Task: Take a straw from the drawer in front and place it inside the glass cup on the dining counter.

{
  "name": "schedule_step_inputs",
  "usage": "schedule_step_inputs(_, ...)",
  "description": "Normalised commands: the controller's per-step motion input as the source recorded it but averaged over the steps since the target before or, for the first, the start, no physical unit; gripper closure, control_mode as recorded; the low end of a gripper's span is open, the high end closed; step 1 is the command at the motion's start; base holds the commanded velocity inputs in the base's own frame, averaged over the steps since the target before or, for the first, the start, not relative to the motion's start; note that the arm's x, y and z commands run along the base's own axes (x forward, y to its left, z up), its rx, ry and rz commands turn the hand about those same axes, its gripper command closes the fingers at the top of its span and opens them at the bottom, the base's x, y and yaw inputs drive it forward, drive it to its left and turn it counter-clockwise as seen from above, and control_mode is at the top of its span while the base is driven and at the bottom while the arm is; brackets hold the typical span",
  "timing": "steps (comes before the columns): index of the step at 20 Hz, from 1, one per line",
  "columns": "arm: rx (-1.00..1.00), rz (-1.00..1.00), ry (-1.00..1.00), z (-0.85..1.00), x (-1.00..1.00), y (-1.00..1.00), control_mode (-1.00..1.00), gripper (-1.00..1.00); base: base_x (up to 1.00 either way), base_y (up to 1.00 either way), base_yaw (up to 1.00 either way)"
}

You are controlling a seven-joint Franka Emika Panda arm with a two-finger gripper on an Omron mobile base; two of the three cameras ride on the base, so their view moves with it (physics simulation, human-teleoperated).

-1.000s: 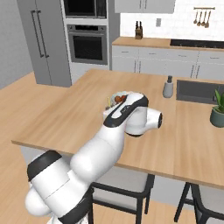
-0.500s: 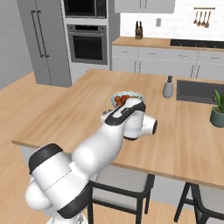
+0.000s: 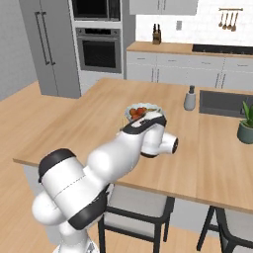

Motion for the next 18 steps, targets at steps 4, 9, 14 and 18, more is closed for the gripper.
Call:
schedule_step_inputs(4, 0.0, 0.0, 0.0, -0.16, 0.27, -0.31, -1.0, 1.0, 0.0, 0.0, 0.0)
schedule_step_inputs(9, 0.0, 0.0, 0.01, -0.27, 0.14, -0.04, -1.0, 1.0, 0.0, 0.0, 0.0)
schedule_step_inputs(14, 0.0, 0.0, 0.0, -0.31, 0.09, 0.0, -1.0, 1.0, 0.0, 0.0, 0.0)
schedule_step_inputs(18, 0.01, 0.0, 0.0, -0.12, -0.12, 0.0, -1.0, 1.0, 0.0, 0.0, 0.0)
